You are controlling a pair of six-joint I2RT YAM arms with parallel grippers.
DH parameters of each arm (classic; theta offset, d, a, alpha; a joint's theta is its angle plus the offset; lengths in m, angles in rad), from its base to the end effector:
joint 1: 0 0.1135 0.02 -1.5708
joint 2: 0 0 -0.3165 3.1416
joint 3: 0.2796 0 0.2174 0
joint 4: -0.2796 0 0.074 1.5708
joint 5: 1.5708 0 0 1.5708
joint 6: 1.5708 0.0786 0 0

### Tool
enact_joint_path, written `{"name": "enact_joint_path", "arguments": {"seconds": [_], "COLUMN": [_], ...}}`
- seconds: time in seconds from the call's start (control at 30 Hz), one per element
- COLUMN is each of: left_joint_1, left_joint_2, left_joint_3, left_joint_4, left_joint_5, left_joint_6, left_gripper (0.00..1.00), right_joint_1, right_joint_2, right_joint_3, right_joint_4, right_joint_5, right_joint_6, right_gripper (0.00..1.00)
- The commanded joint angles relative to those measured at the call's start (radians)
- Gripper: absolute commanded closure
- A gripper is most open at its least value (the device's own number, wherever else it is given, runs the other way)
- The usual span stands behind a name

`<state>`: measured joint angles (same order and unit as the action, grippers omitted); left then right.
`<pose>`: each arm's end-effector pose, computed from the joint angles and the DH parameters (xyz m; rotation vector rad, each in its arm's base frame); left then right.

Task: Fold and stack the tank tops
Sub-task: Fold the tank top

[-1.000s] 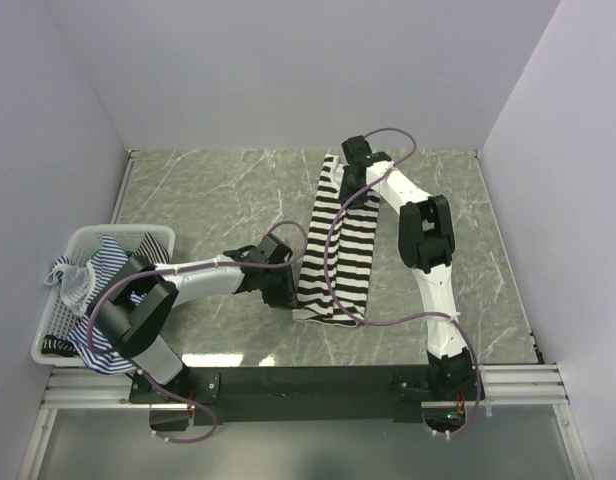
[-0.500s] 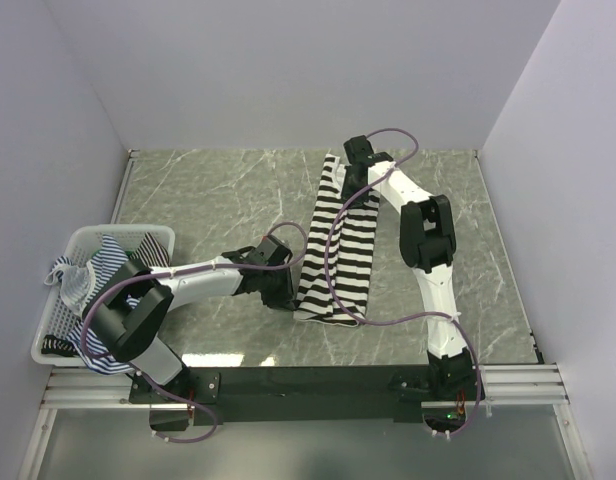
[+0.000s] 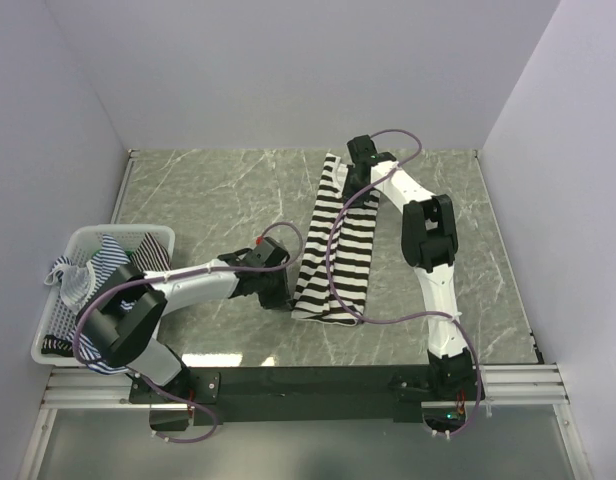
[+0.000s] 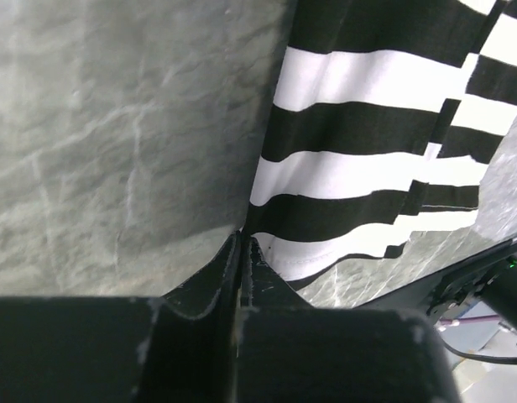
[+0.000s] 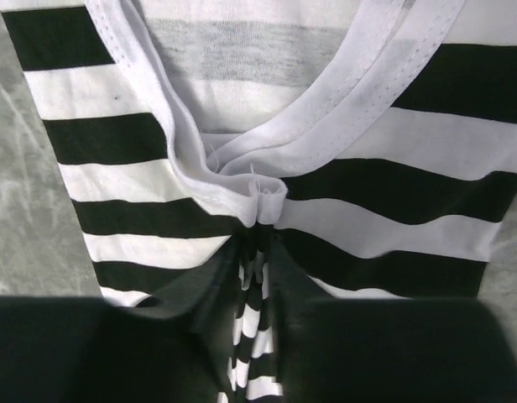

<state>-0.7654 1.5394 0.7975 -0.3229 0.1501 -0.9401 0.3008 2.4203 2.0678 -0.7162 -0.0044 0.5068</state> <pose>0.1925 -0.2012 0.2002 -0.1926 2.8321 -0.6930 0.5232 0.1627 0.1729 0.2729 2.6543 0.2743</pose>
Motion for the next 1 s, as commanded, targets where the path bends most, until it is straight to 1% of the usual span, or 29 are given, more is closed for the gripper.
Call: {"name": "enact_joint_path", "arguments": {"seconds": [0.0, 0.03, 0.07, 0.13, 0.17, 0.27, 0.3, 0.47, 0.67, 0.77, 0.8, 0.83, 0.87, 0.9, 0.93, 0.97], "left_joint_1": [-0.008, -0.008, -0.008, -0.008, -0.008, -0.011, -0.011, -0.009, -0.012, -0.012, -0.014, -0.012, -0.012, -0.014, -0.012, -0.012], "left_joint_2": [-0.064, -0.068, -0.074, -0.094, -0.101, -0.113, -0.114, -0.127, -0.11, -0.116, -0.122, -0.125, -0.134, -0.139, -0.145, -0.151], "left_joint_3": [-0.024, -0.026, -0.027, -0.032, -0.032, -0.017, -0.015, -0.02, -0.012, -0.021, -0.023, -0.024, -0.023, -0.02, -0.011, -0.004], "left_joint_4": [-0.039, -0.044, -0.048, -0.042, -0.041, -0.053, -0.051, -0.065, -0.079, -0.082, -0.082, -0.079, -0.081, -0.084, -0.087, -0.088], "left_joint_5": [-0.021, -0.023, -0.027, -0.026, -0.026, -0.032, -0.035, -0.047, -0.066, -0.078, -0.083, -0.083, -0.089, -0.096, -0.098, -0.103], "left_joint_6": [-0.072, -0.083, -0.104, -0.132, -0.137, -0.131, -0.128, -0.106, -0.072, -0.063, -0.059, -0.046, -0.042, -0.034, -0.01, 0.004], "left_gripper": [0.94, 0.93, 0.89, 0.86, 0.82, 0.75, 0.73, 0.74, 0.74, 0.71, 0.69, 0.67, 0.63, 0.61, 0.56, 0.55], "right_joint_1": [-0.025, -0.025, -0.025, -0.023, -0.023, -0.025, -0.025, -0.02, 0.007, 0.026, 0.034, 0.059, 0.072, 0.084, 0.11, 0.121], "right_joint_2": [-0.012, -0.029, -0.038, -0.059, -0.064, -0.089, -0.117, -0.22, -0.32, -0.409, -0.44, -0.475, -0.51, -0.58, -0.616, -0.689], "right_joint_3": [-0.046, -0.067, -0.08, -0.097, -0.094, -0.097, -0.122, -0.21, -0.299, -0.369, -0.436, -0.483, -0.53, -0.617, -0.665, -0.713], "right_joint_4": [0.023, 0.033, 0.058, 0.073, 0.075, 0.086, 0.096, 0.152, 0.173, 0.182, 0.188, 0.231, 0.25, 0.262, 0.288, 0.302], "right_joint_5": [0.029, 0.026, 0.023, 0.018, 0.018, 0.011, 0.007, 0.02, 0.063, 0.075, 0.089, 0.098, 0.107, 0.115, 0.124, 0.141], "right_joint_6": [-0.007, -0.007, -0.007, -0.011, -0.011, -0.022, -0.025, -0.021, -0.024, -0.017, -0.014, -0.014, -0.01, -0.004, -0.001, 0.018], "right_gripper": [0.69, 0.67, 0.65, 0.61, 0.6, 0.58, 0.58, 0.54, 0.52, 0.52, 0.52, 0.52, 0.51, 0.51, 0.5, 0.5]}}
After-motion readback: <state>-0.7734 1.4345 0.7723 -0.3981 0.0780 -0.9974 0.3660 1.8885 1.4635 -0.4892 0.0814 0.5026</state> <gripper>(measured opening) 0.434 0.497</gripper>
